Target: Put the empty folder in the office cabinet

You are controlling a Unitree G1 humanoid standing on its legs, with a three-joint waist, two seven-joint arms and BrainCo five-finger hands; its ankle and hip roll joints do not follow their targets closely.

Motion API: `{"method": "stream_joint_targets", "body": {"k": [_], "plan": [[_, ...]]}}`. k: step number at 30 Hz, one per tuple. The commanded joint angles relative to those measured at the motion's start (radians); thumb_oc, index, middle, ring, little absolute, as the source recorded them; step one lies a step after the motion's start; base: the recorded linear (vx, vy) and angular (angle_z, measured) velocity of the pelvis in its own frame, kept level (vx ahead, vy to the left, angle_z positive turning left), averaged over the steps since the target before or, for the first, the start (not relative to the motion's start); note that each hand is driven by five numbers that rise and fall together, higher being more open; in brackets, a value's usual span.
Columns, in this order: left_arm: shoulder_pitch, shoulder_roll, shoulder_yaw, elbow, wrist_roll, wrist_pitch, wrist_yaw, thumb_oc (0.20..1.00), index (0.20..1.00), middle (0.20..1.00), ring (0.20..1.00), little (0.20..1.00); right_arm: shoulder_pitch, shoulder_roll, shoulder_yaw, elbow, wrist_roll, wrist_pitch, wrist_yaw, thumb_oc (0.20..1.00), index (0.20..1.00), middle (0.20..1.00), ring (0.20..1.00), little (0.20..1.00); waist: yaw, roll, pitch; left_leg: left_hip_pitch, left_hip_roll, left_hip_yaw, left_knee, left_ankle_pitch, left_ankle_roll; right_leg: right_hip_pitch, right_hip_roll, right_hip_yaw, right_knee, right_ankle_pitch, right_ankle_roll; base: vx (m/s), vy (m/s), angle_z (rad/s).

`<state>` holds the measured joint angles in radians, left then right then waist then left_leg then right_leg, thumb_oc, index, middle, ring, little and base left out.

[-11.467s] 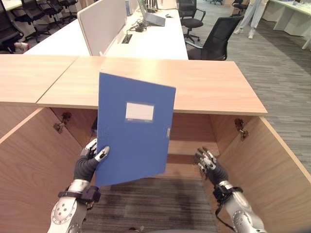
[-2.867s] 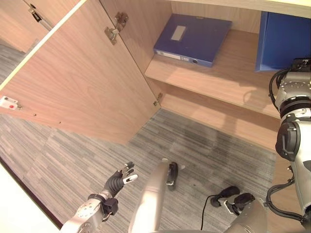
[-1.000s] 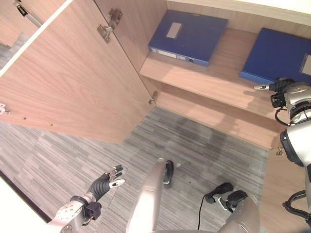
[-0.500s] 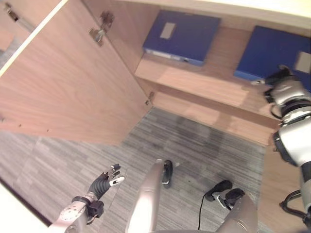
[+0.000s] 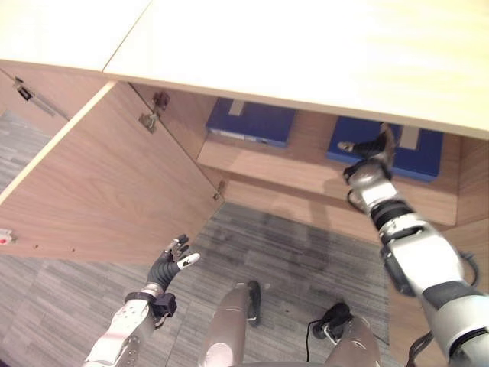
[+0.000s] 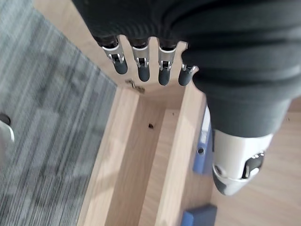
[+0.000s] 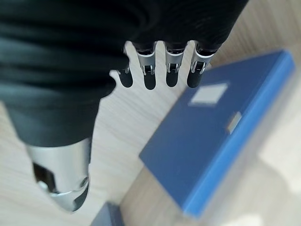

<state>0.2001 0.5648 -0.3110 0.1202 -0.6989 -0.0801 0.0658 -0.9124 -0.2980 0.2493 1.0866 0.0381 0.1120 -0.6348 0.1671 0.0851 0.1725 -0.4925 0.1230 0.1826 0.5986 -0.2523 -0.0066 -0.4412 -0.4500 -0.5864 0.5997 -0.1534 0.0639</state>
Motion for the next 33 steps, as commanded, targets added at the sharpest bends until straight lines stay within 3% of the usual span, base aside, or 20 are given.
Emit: {"method": "stream_joint_targets", "body": {"k": [1, 4, 6, 7, 9, 10, 11, 12, 13, 15, 19, 21, 24, 26, 27, 28, 29, 30, 32, 33], "plan": [[0.029, 0.030, 0.010, -0.067, -0.001, -0.054, 0.020, 1.000, 1.000, 1.000, 1.000, 1.000, 0.031, 0.027, -0.013, -0.095, -0.051, -0.046, -0.028, 1.000, 1.000, 1.000, 1.000, 1.000, 0.004, -0.034, 0.034, 0.064, 0.052, -0.016, -0.070, 0.026, -0.021, 0.210, -0.023, -0.004, -0.235, 0.156, 0.143, 0.07, -0.025, -0.13], [0.038, 0.008, 0.030, -0.044, 0.016, -0.048, 0.025, 1.000, 1.000, 1.000, 1.000, 1.000, 0.151, 0.092, 0.027, -0.132, -0.012, -0.082, 0.076, 1.000, 1.000, 1.000, 1.000, 1.000, -0.026, -0.061, 0.023, 0.187, 0.066, 0.015, -0.176, 0.066, -0.037, 0.286, 0.018, -0.004, -0.316, 0.179, 0.146, 0.08, -0.038, -0.20], [0.029, -0.040, 0.035, 0.117, 0.059, -0.015, 0.019, 1.000, 1.000, 1.000, 1.000, 1.000, 0.261, 0.149, 0.089, -0.111, 0.050, -0.103, 0.194, 1.000, 1.000, 1.000, 1.000, 1.000, -0.055, -0.087, -0.001, 0.277, 0.078, 0.051, -0.292, 0.122, -0.051, 0.320, 0.063, -0.003, -0.385, 0.193, 0.144, 0.06, -0.057, -0.32], [0.028, -0.044, 0.034, 0.123, 0.060, -0.018, 0.018, 1.000, 1.000, 1.000, 1.000, 1.000, 0.262, 0.148, 0.091, -0.111, 0.050, -0.104, 0.195, 1.000, 1.000, 1.000, 1.000, 1.000, -0.055, -0.086, -0.001, 0.283, 0.077, 0.053, -0.300, 0.126, -0.052, 0.322, 0.065, -0.002, -0.388, 0.194, 0.144, 0.06, -0.043, -0.45], [0.006, -0.102, 0.035, 0.317, 0.120, 0.014, -0.002, 1.000, 1.000, 1.000, 1.000, 1.000, 0.344, 0.168, 0.129, -0.069, 0.079, -0.110, 0.278, 1.000, 1.000, 1.000, 1.000, 1.000, -0.076, -0.097, -0.028, 0.343, 0.081, 0.080, -0.418, 0.204, -0.075, 0.329, 0.114, -0.001, -0.443, 0.204, 0.140, 0.07, -0.072, -0.53], [-0.034, -0.184, 0.041, 0.587, 0.184, 0.053, -0.025, 1.000, 1.000, 1.000, 1.000, 1.000, 0.417, 0.182, 0.137, -0.032, 0.140, -0.112, 0.343, 1.000, 1.000, 1.000, 1.000, 1.000, -0.100, -0.111, -0.072, 0.392, 0.096, 0.113, -0.563, 0.294, -0.103, 0.338, 0.184, 0.002, -0.522, 0.213, 0.140, 0.08, -0.169, -0.41], [-0.065, -0.231, 0.055, 0.745, 0.221, 0.063, -0.027, 1.000, 1.000, 1.000, 1.000, 1.000, 0.444, 0.188, 0.154, -0.011, 0.142, -0.113, 0.366, 1.000, 1.000, 1.000, 1.000, 1.000, -0.109, -0.117, -0.093, 0.409, 0.108, 0.130, -0.630, 0.337, -0.115, 0.341, 0.221, 0.001, -0.559, 0.213, 0.135, 0.06, -0.164, -0.41], [-0.072, -0.238, 0.056, 0.758, 0.223, 0.056, -0.029, 1.000, 1.000, 1.000, 1.000, 1.000, 0.443, 0.186, 0.156, -0.010, 0.143, -0.114, 0.366, 1.000, 1.000, 1.000, 1.000, 1.000, -0.109, -0.114, -0.093, 0.413, 0.108, 0.132, -0.641, 0.345, -0.117, 0.341, 0.225, 0.001, -0.564, 0.215, 0.134, 0.03, -0.140, -0.27], [-0.099, -0.273, 0.076, 0.890, 0.264, 0.075, -0.027, 1.000, 1.000, 1.000, 1.000, 1.000, 0.470, 0.190, 0.157, 0.013, 0.154, -0.111, 0.385, 1.000, 1.000, 1.000, 1.000, 1.000, -0.120, -0.125, -0.115, 0.418, 0.117, 0.142, -0.678, 0.366, -0.124, 0.341, 0.255, 0.004, -0.596, 0.211, 0.126, 0.03, -0.146, -0.32], [-0.157, -0.335, 0.134, 1.137, 0.366, 0.083, -0.020, 1.000, 1.000, 1.000, 1.000, 1.000, 0.513, 0.203, 0.126, 0.092, 0.210, -0.105, 0.428, 1.000, 1.000, 1.000, 1.000, 1.000, -0.138, -0.143, -0.154, 0.402, 0.132, 0.163, -0.686, 0.367, -0.142, 0.340, 0.302, 0.009, -0.655, 0.213, 0.111, 0.04, -0.187, -0.14], [-0.163, -0.363, 0.209, 1.271, 0.436, 0.098, -0.034, 1.000, 1.000, 1.000, 1.000, 1.000, 0.576, 0.206, 0.056, 0.190, 0.318, -0.109, 0.466, 1.000, 1.000, 1.000, 1.000, 1.000, -0.135, -0.148, -0.183, 0.425, 0.147, 0.184, -0.686, 0.376, -0.151, 0.354, 0.335, 0.027, -0.687, 0.205, 0.098, 0.06, -0.123, -0.17], [-0.141, -0.366, 0.305, 1.302, 0.359, 0.099, -0.067, 1.000, 1.000, 1.000, 1.000, 1.000, 0.636, 0.193, -0.048, 0.304, 0.446, -0.108, 0.521, 1.000, 1.000, 1.000, 1.000, 1.000, -0.123, -0.144, -0.202, 0.471, 0.159, 0.196, -0.671, 0.366, -0.149, 0.374, 0.357, 0.061, -0.687, 0.178, 0.077, 0.15, -0.193, -0.18], [-0.133, -0.362, 0.363, 1.338, 0.316, 0.108, -0.063, 1.000, 1.000, 1.000, 1.000, 1.000, 0.647, 0.189, -0.095, 0.333, 0.512, -0.113, 0.541, 1.000, 1.000, 1.000, 1.000, 1.000, -0.109, -0.153, -0.185, 0.468, 0.181, 0.188, -0.545, 0.343, -0.146, 0.394, 0.381, 0.099, -0.687, 0.158, 0.053, 0.07, -0.162, -0.41], [-0.143, -0.355, 0.360, 1.345, 0.328, 0.108, -0.059, 1.000, 1.000, 1.000, 1.000, 1.000, 0.659, 0.192, -0.060, 0.331, 0.448, -0.117, 0.541, 1.000, 1.000, 1.000, 1.000, 1.000, -0.094, -0.164, -0.165, 0.448, 0.185, 0.140, -0.425, 0.330, -0.135, 0.405, 0.398, 0.130, -0.687, 0.150, 0.036, 0.02, -0.133, -0.80], [-0.150, -0.351, 0.348, 1.334, 0.329, 0.101, -0.057, 1.000, 1.000, 1.000, 1.000, 1.000, 0.670, 0.189, -0.041, 0.325, 0.414, -0.114, 0.542, 1.000, 1.000, 1.000, 1.000, 1.000, -0.085, -0.171, -0.153, 0.427, 0.173, 0.089, -0.369, 0.320, -0.121, 0.411, 0.403, 0.147, -0.687, 0.146, 0.029, -0.02, -0.086, -0.85], [-0.156, -0.351, 0.329, 1.320, 0.327, 0.093, -0.053, 1.000, 1.000, 1.000, 1.000, 1.000, 0.681, 0.184, -0.023, 0.318, 0.389, -0.113, 0.549, 1.000, 1.000, 1.000, 1.000, 1.000, -0.072, -0.180, -0.140, 0.386, 0.130, 0.019, -0.324, 0.288, -0.097, 0.410, 0.404, 0.171, -0.687, 0.146, 0.026, -0.03, -0.042, -0.65], [-0.156, -0.351, 0.328, 1.320, 0.327, 0.093, -0.053, 1.000, 1.000, 1.000, 1.000, 1.000, 0.682, 0.184, -0.023, 0.317, 0.388, -0.112, 0.549, 1.000, 1.000, 1.000, 1.000, 1.000, -0.073, -0.179, -0.141, 0.380, 0.132, 0.016, -0.316, 0.283, -0.096, 0.410, 0.404, 0.169, -0.687, 0.145, 0.027, -0.09, 0.009, -0.67], [-0.178, -0.358, 0.280, 1.294, 0.333, 0.078, -0.049, 1.000, 1.000, 1.000, 1.000, 1.000, 0.699, 0.170, -0.005, 0.305, 0.365, -0.115, 0.563, 1.000, 1.000, 1.000, 1.000, 1.000, -0.057, -0.209, -0.119, 0.295, -0.019, -0.118, -0.293, 0.192, -0.044, 0.398, 0.386, 0.221, -0.687, 0.163, 0.025, -0.08, 0.060, -0.79], [-0.200, -0.367, 0.236, 1.284, 0.346, 0.064, -0.043, 1.000, 1.000, 1.000, 1.000, 1.000, 0.698, 0.162, 0.008, 0.304, 0.353, -0.117, 0.574, 1.000, 1.000, 1.000, 1.000, 1.000, -0.049, -0.203, -0.110, 0.260, -0.133, -0.232, -0.319, 0.165, -0.036, 0.394, 0.399, 0.274, -0.687, 0.171, 0.033, -0.08, 0.113, -1.02], [-0.204, -0.372, 0.220, 1.277, 0.351, 0.060, -0.045, 1.000, 1.000, 1.000, 1.000, 1.000, 0.703, 0.155, 0.008, 0.300, 0.350, -0.120, 0.579, 1.000, 1.000, 1.000, 1.000, 1.000, -0.050, -0.190, -0.109, 0.268, -0.160, -0.252, -0.358, 0.168, -0.030, 0.393, 0.414, 0.295, -0.687, 0.172, 0.035, -0.05, 0.136, -1.06]]}}
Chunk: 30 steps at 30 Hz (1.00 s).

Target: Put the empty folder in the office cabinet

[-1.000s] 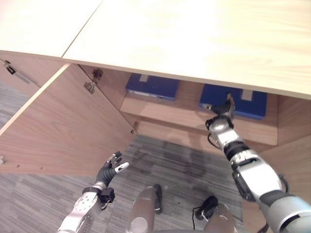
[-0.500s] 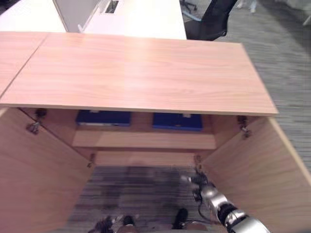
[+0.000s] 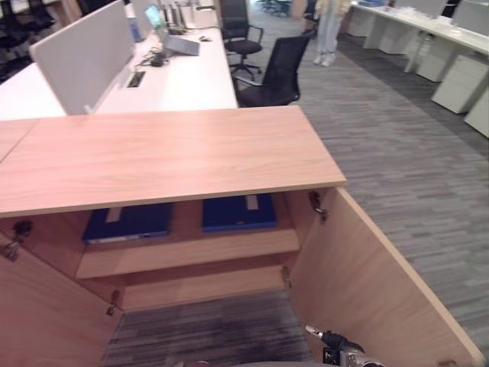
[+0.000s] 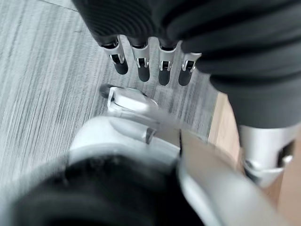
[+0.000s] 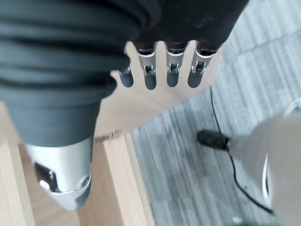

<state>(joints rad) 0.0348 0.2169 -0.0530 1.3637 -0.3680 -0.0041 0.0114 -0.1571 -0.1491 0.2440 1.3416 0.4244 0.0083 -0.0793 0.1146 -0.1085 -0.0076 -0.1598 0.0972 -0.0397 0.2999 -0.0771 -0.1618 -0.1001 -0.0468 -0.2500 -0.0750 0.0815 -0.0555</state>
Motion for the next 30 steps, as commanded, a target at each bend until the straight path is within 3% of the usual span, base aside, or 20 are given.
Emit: {"method": "stream_joint_targets", "body": {"k": [1, 4, 8, 19, 20, 21, 22, 24, 30], "plan": [[-0.040, -0.025, -0.043, 0.036, 0.032, -0.015, 0.009, 1.000, 1.000, 1.000, 1.000, 1.000, -0.053, 0.002, 0.008, 0.049, -0.041, -0.016, 0.028, 1.000, 1.000, 1.000, 1.000, 1.000, -0.001, 0.012, 0.067, -0.036, -0.139, -0.035, -0.099, -0.005, 0.122, 0.054, 0.019, -0.019, -0.012, -0.064, 0.158, -0.02, 0.137, -1.12], [-0.038, -0.041, -0.072, 0.054, 0.089, -0.013, -0.004, 1.000, 1.000, 1.000, 1.000, 1.000, -0.019, -0.021, -0.040, 0.064, -0.047, -0.006, 0.036, 1.000, 1.000, 1.000, 1.000, 1.000, -0.051, 0.043, 0.022, 0.053, -0.121, 0.001, -0.223, 0.003, 0.127, 0.051, 0.020, 0.023, -0.012, -0.056, 0.175, 0.02, 0.229, -1.04], [-0.044, -0.042, -0.084, 0.055, 0.134, -0.014, -0.020, 1.000, 1.000, 1.000, 1.000, 1.000, 0.026, -0.062, -0.118, 0.104, -0.043, 0.005, 0.049, 1.000, 1.000, 1.000, 1.000, 1.000, -0.107, 0.077, -0.011, 0.127, -0.135, 0.076, -0.336, 0.034, 0.137, 0.029, -0.006, 0.081, -0.012, -0.022, 0.195, 0.02, 0.225, -0.96], [-0.076, -0.033, -0.096, 0.061, 0.154, -0.016, -0.037, 1.000, 1.000, 1.000, 1.000, 1.000, 0.028, -0.099, -0.205, 0.099, 0.034, 0.003, 0.059, 1.000, 1.000, 1.000, 1.000, 1.000, -0.165, 0.092, 0.001, 0.156, -0.149, 0.171, -0.384, 0.042, 0.159, -0.037, -0.031, 0.114, -0.012, 0.028, 0.222, -0.04, 0.075, -0.46], [-0.075, -0.037, -0.088, 0.063, 0.152, -0.015, -0.036, 1.000, 1.000, 1.000, 1.000, 1.000, 0.012, -0.110, -0.224, 0.111, 0.048, 0.002, 0.055, 1.000, 1.000, 1.000, 1.000, 1.000, -0.155, 0.097, 0.006, 0.155, -0.144, 0.199, -0.386, 0.041, 0.158, -0.051, -0.054, 0.053, -0.012, 0.039, 0.233, -0.09, -0.002, -0.41], [-0.070, -0.038, -0.082, 0.063, 0.150, -0.011, -0.035, 1.000, 1.000, 1.000, 1.000, 1.000, -0.010, -0.119, -0.236, 0.124, 0.057, 0.002, 0.051, 1.000, 1.000, 1.000, 1.000, 1.000, -0.134, 0.103, 0.005, 0.151, -0.131, 0.237, -0.387, 0.042, 0.150, -0.060, -0.097, -0.062, -0.012, 0.044, 0.240, -0.10, 0.020, -0.69], [-0.054, -0.039, -0.069, 0.062, 0.144, -0.005, -0.039, 1.000, 1.000, 1.000, 1.000, 1.000, -0.038, -0.133, -0.246, 0.121, 0.050, 0.000, 0.045, 1.000, 1.000, 1.000, 1.000, 1.000, -0.095, 0.115, 0.006, 0.166, -0.107, 0.298, -0.384, 0.026, 0.143, -0.038, -0.161, -0.252, -0.012, 0.029, 0.234, -0.04, 0.015, -0.77], [-0.042, -0.029, -0.052, 0.055, 0.140, 0.002, -0.048, 1.000, 1.000, 1.000, 1.000, 1.000, -0.046, -0.154, -0.263, 0.107, 0.047, 0.004, 0.041, 1.000, 1.000, 1.000, 1.000, 1.000, -0.102, 0.109, 0.010, 0.193, -0.106, 0.332, -0.384, 0.010, 0.150, -0.032, -0.179, -0.287, -0.006, 0.026, 0.235, 0.05, 0.035, -1.56], [0.018, -0.028, -0.017, 0.047, 0.156, -0.003, -0.057, 1.000, 1.000, 1.000, 1.000, 1.000, -0.091, -0.260, -0.302, -0.033, 0.107, -0.059, 0.010, 1.000, 1.000, 1.000, 1.000, 1.000, -0.112, 0.095, -0.013, 0.240, -0.119, 0.347, -0.384, -0.016, 0.159, -0.003, -0.173, -0.254, -0.012, 0.048, 0.243, 0.09, -0.027, -0.70]]}}
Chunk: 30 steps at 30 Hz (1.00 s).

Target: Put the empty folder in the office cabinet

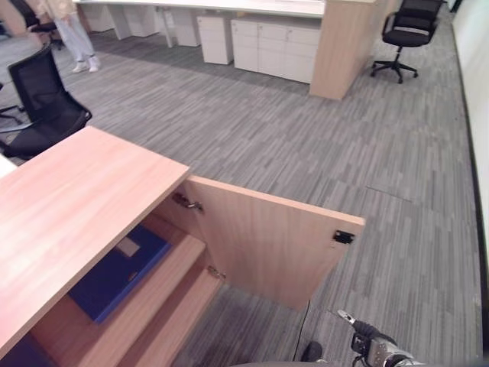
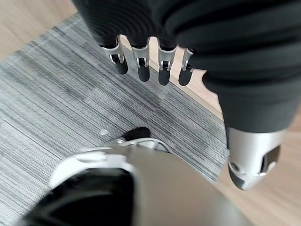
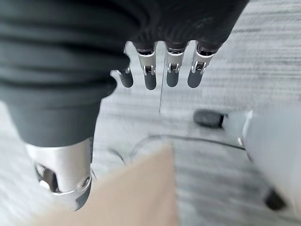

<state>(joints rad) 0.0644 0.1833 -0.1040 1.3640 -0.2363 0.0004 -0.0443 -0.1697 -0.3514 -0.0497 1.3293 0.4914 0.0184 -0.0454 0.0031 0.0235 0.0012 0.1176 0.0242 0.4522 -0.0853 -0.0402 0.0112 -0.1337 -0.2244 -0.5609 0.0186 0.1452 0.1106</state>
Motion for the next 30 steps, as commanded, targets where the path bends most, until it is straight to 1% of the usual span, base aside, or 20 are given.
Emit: {"method": "stream_joint_targets", "body": {"k": [1, 2, 4, 8, 10, 12, 13, 14, 16, 17, 18, 19, 21, 25, 27, 30], "plan": [[-0.011, 0.006, 0.035, 0.036, 0.017, -0.009, 0.000, 1.000, 1.000, 1.000, 1.000, 1.000, -0.091, -0.075, 0.002, -0.058, 0.032, -0.077, -0.030, 1.000, 1.000, 1.000, 1.000, 1.000, -0.002, -0.035, -0.023, -0.038, -0.044, -0.147, 0.002, -0.052, -0.014, 0.032, 0.007, 0.059, -0.106, -0.017, 0.076, 0.02, -0.045, -0.23], [-0.011, 0.005, 0.036, 0.036, 0.017, -0.009, 0.000, 1.000, 1.000, 1.000, 1.000, 1.000, -0.091, -0.075, 0.002, -0.059, 0.032, -0.076, -0.031, 1.000, 1.000, 1.000, 1.000, 1.000, -0.003, -0.035, -0.022, -0.038, -0.043, -0.147, 0.002, -0.052, -0.014, 0.032, 0.007, 0.059, -0.106, -0.017, 0.076, 0.01, -0.026, -0.11], [-0.009, 0.004, 0.032, 0.020, 0.005, -0.012, 0.002, 1.000, 1.000, 1.000, 1.000, 1.000, -0.115, -0.108, 0.030, -0.111, -0.002, -0.085, -0.036, 1.000, 1.000, 1.000, 1.000, 1.000, -0.006, -0.034, -0.025, -0.036, -0.040, -0.147, 0.003, -0.052, -0.014, 0.034, 0.014, 0.066, -0.106, -0.021, 0.074, 0.02, -0.034, -0.06], [-0.001, 0.001, 0.023, -0.003, -0.014, -0.013, 0.002, 1.000, 1.000, 1.000, 1.000, 1.000, -0.177, -0.162, 0.120, -0.251, -0.077, -0.093, -0.020, 1.000, 1.000, 1.000, 1.000, 1.000, -0.008, -0.036, -0.032, -0.035, -0.030, -0.138, 0.003, -0.050, -0.017, 0.034, 0.030, 0.081, -0.106, -0.032, 0.069, 0.01, -0.040, -0.04], [-0.001, -0.003, 0.020, -0.006, -0.018, -0.013, 0.002, 1.000, 1.000, 1.000, 1.000, 1.000, -0.190, -0.167, 0.144, -0.280, -0.089, -0.093, -0.010, 1.000, 1.000, 1.000, 1.000, 1.000, -0.008, -0.035, -0.033, -0.035, -0.028, -0.135, 0.003, -0.049, -0.018, 0.033, 0.034, 0.085, -0.106, -0.033, 0.068, 0.01, -0.019, -0.04], [0.002, -0.005, 0.015, -0.007, -0.022, -0.011, -0.003, 1.000, 1.000, 1.000, 1.000, 1.000, -0.216, -0.181, 0.190, -0.335, -0.112, -0.098, 0.007, 1.000, 1.000, 1.000, 1.000, 1.000, -0.006, -0.036, -0.034, -0.034, -0.024, -0.132, 0.004, -0.047, -0.020, 0.032, 0.041, 0.089, -0.106, -0.035, 0.066, 0.01, -0.022, -0.04], [0.006, -0.008, 0.015, 0.000, -0.022, -0.009, -0.006, 1.000, 1.000, 1.000, 1.000, 1.000, -0.244, -0.185, 0.231, -0.390, -0.124, -0.107, 0.020, 1.000, 1.000, 1.000, 1.000, 1.000, -0.003, -0.036, -0.037, -0.035, -0.020, -0.128, 0.003, -0.046, -0.022, 0.029, 0.047, 0.094, -0.106, -0.037, 0.065, 0.00, 0.000, 0.00], [0.006, -0.008, 0.015, 0.000, -0.022, -0.010, -0.006, 1.000, 1.000, 1.000, 1.000, 1.000, -0.244, -0.185, 0.232, -0.390, -0.124, -0.107, 0.020, 1.000, 1.000, 1.000, 1.000, 1.000, -0.003, -0.036, -0.037, -0.035, -0.020, -0.127, 0.003, -0.046, -0.022, 0.029, 0.047, 0.094, -0.106, -0.037, 0.065, 0.01, -0.021, -0.04], [0.006, -0.009, 0.018, 0.008, -0.018, -0.007, -0.008, 1.000, 1.000, 1.000, 1.000, 1.000, -0.268, -0.179, 0.275, -0.455, -0.137, -0.113, 0.028, 1.000, 1.000, 1.000, 1.000, 1.000, -0.001, -0.035, -0.038, -0.035, -0.018, -0.122, 0.003, -0.044, -0.024, 0.028, 0.052, 0.100, -0.106, -0.038, 0.063, 0.01, -0.016, -0.09], [0.006, -0.008, 0.020, 0.013, -0.015, -0.005, -0.010, 1.000, 1.000, 1.000, 1.000, 1.000, -0.278, -0.171, 0.294, -0.482, -0.139, -0.118, 0.034, 1.000, 1.000, 1.000, 1.000, 1.000, 0.002, -0.035, -0.040, -0.035, -0.017, -0.121, 0.003, -0.043, -0.025, 0.028, 0.054, 0.102, -0.106, -0.039, 0.062, 0.02, -0.022, -0.13], [0.010, -0.007, 0.021, 0.019, -0.010, -0.003, -0.011, 1.000, 1.000, 1.000, 1.000, 1.000, -0.300, -0.155, 0.338, -0.537, -0.143, -0.125, 0.050, 1.000, 1.000, 1.000, 1.000, 1.000, 0.008, -0.035, -0.043, -0.034, -0.015, -0.120, 0.003, -0.041, -0.027, 0.028, 0.056, 0.106, -0.106, -0.038, 0.061, 0.02, -0.018, -0.10], [0.010, -0.008, 0.022, 0.019, -0.009, -0.003, -0.011, 1.000, 1.000, 1.000, 1.000, 1.000, -0.301, -0.154, 0.339, -0.537, -0.143, -0.125, 0.050, 1.000, 1.000, 1.000, 1.000, 1.000, 0.007, -0.035, -0.043, -0.034, -0.015, -0.120, 0.003, -0.041, -0.027, 0.028, 0.056, 0.106, -0.106, -0.038, 0.061, 0.01, -0.024, -0.13], [0.011, -0.004, 0.024, 0.021, -0.006, -0.002, -0.013, 1.000, 1.000, 1.000, 1.000, 1.000, -0.323, -0.126, 0.410, -0.587, -0.160, -0.123, 0.079, 1.000, 1.000, 1.000, 1.000, 1.000, 0.015, -0.038, -0.045, -0.034, -0.012, -0.119, 0.004, -0.038, -0.029, 0.029, 0.058, 0.108, -0.106, -0.036, 0.059, 0.00, -0.027, -0.04], [0.010, -0.002, 0.013, 0.024, -0.002, 0.003, -0.018, 1.000, 1.000, 1.000, 1.000, 1.000, -0.349, -0.081, 0.531, -0.573, -0.231, -0.102, 0.125, 1.000, 1.000, 1.000, 1.000, 1.000, 0.027, -0.043, -0.048, -0.036, -0.010, -0.123, 0.004, -0.034, -0.032, 0.032, 0.061, 0.107, -0.106, -0.037, 0.056, 0.00, 0.000, 0.00], [0.005, -0.003, 0.005, 0.026, 0.003, 0.003, -0.017, 1.000, 1.000, 1.000, 1.000, 1.000, -0.363, -0.037, 0.590, -0.551, -0.268, -0.092, 0.142, 1.000, 1.000, 1.000, 1.000, 1.000, 0.034, -0.044, -0.049, -0.037, -0.010, -0.126, 0.004, -0.032, -0.033, 0.032, 0.062, 0.108, -0.106, -0.037, 0.055, 0.00, 0.000, 0.00], [-0.003, -0.001, 0.003, 0.021, 0.011, 0.003, -0.014, 1.000, 1.000, 1.000, 1.000, 1.000, -0.360, 0.022, 0.695, -0.595, -0.309, -0.078, 0.194, 1.000, 1.000, 1.000, 1.000, 1.000, 0.040, -0.046, -0.048, -0.039, -0.007, -0.132, 0.004, -0.029, -0.035, 0.032, 0.064, 0.106, -0.106, -0.038, 0.054, 0.00, -0.014, -0.02]]}}
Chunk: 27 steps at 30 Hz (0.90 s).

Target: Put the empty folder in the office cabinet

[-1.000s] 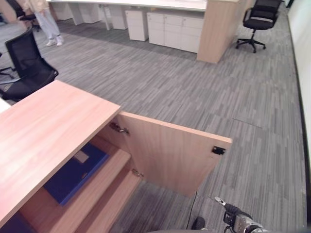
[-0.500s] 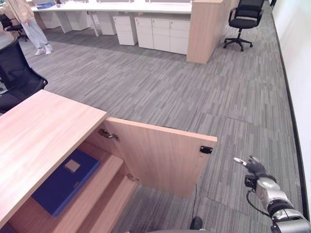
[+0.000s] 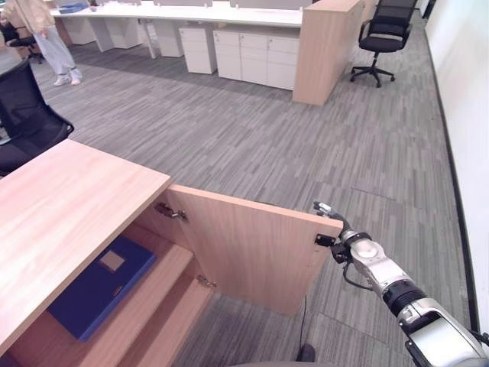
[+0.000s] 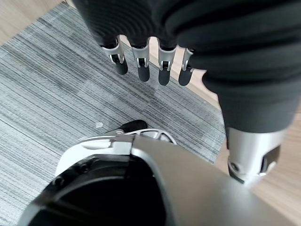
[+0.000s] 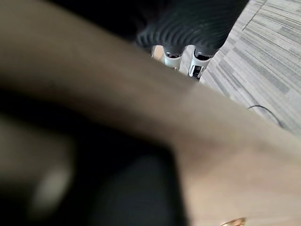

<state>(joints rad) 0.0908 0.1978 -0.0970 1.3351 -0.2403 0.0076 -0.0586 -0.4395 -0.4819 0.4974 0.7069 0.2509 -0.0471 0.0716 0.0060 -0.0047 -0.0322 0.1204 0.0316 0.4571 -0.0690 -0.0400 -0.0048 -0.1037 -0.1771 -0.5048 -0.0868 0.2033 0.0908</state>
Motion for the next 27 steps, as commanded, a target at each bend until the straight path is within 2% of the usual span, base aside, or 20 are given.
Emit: {"method": "stream_joint_targets", "body": {"k": [1, 5, 8, 11, 14, 15, 18, 20, 27], "plan": [[-0.033, -0.017, -0.006, 0.050, 0.017, -0.003, -0.001, 1.000, 1.000, 1.000, 1.000, 1.000, -0.082, 0.177, 0.178, 0.003, -0.068, -0.011, 0.095, 1.000, 1.000, 1.000, 1.000, 1.000, 0.037, -0.018, -0.013, -0.043, -0.014, -0.138, -0.012, -0.029, -0.019, 0.002, 0.017, 0.051, 0.000, -0.095, 0.073, 0.00, 0.000, 0.00], [-0.046, -0.024, -0.004, 0.056, 0.024, -0.003, 0.000, 1.000, 1.000, 1.000, 1.000, 1.000, -0.044, 0.263, 0.311, -0.116, -0.040, -0.005, 0.179, 1.000, 1.000, 1.000, 1.000, 1.000, 0.041, -0.017, -0.010, -0.043, -0.013, -0.141, -0.013, -0.027, -0.020, 0.000, 0.017, 0.055, 0.000, -0.093, 0.072, 0.00, 0.000, 0.00], [-0.048, -0.026, 0.003, 0.058, 0.028, -0.005, 0.006, 1.000, 1.000, 1.000, 1.000, 1.000, -0.018, 0.295, 0.348, -0.154, 0.009, 0.000, 0.201, 1.000, 1.000, 1.000, 1.000, 1.000, 0.041, -0.018, -0.010, -0.043, -0.014, -0.142, -0.013, -0.026, -0.021, -0.002, 0.017, 0.055, 0.000, -0.090, 0.073, 0.00, 0.000, 0.00], [-0.058, -0.029, 0.012, 0.072, 0.022, -0.009, 0.027, 1.000, 1.000, 1.000, 1.000, 1.000, 0.007, 0.378, 0.401, -0.180, 0.084, 0.006, 0.216, 1.000, 1.000, 1.000, 1.000, 1.000, 0.047, -0.025, -0.005, -0.048, -0.015, -0.143, -0.013, -0.022, -0.021, -0.005, 0.016, 0.057, 0.000, -0.083, 0.073, -0.02, 0.003, -0.02], [-0.061, -0.029, 0.016, 0.076, 0.023, -0.009, 0.035, 1.000, 1.000, 1.000, 1.000, 1.000, 0.011, 0.393, 0.415, -0.193, 0.104, 0.010, 0.221, 1.000, 1.000, 1.000, 1.000, 1.000, 0.048, -0.029, -0.003, -0.049, -0.016, -0.144, -0.013, -0.021, -0.021, -0.006, 0.016, 0.057, 0.000, -0.082, 0.073, -0.02, 0.005, -0.04], [-0.070, -0.028, 0.019, 0.081, 0.018, -0.015, 0.048, 1.000, 1.000, 1.000, 1.000, 1.000, 0.015, 0.425, 0.437, -0.212, 0.165, 0.016, 0.232, 1.000, 1.000, 1.000, 1.000, 1.000, 0.052, -0.035, 0.002, -0.052, -0.016, -0.144, -0.013, -0.019, -0.021, -0.009, 0.015, 0.056, 0.000, -0.075, 0.074, -0.03, 0.011, -0.06], [-0.074, -0.026, 0.019, 0.087, 0.021, -0.016, 0.053, 1.000, 1.000, 1.000, 1.000, 1.000, 0.008, 0.447, 0.463, -0.229, 0.196, 0.018, 0.242, 1.000, 1.000, 1.000, 1.000, 1.000, 0.060, -0.045, 0.006, -0.056, -0.017, -0.144, -0.013, -0.016, -0.022, -0.012, 0.013, 0.053, 0.000, -0.070, 0.075, -0.03, 0.004, -0.12], [-0.077, -0.019, 0.019, 0.098, 0.035, -0.016, 0.059, 1.000, 1.000, 1.000, 1.000, 1.000, 0.004, 0.459, 0.498, -0.244, 0.196, 0.026, 0.259, 1.000, 1.000, 1.000, 1.000, 1.000, 0.077, -0.062, 0.014, -0.065, -0.016, -0.144, -0.014, -0.008, -0.024, -0.021, 0.007, 0.042, 0.000, -0.058, 0.080, -0.06, 0.005, 0.04], [-0.080, 0.010, 0.039, 0.124, 0.056, -0.015, 0.079, 1.000, 1.000, 1.000, 1.000, 1.000, -0.001, 0.474, 0.503, -0.214, 0.209, 0.018, 0.245, 1.000, 1.000, 1.000, 1.000, 1.000, 0.116, -0.097, 0.025, -0.086, -0.029, -0.155, -0.017, 0.003, -0.021, -0.036, -0.017, 0.013, 0.000, -0.022, 0.098, -0.05, 0.006, 0.17]]}}
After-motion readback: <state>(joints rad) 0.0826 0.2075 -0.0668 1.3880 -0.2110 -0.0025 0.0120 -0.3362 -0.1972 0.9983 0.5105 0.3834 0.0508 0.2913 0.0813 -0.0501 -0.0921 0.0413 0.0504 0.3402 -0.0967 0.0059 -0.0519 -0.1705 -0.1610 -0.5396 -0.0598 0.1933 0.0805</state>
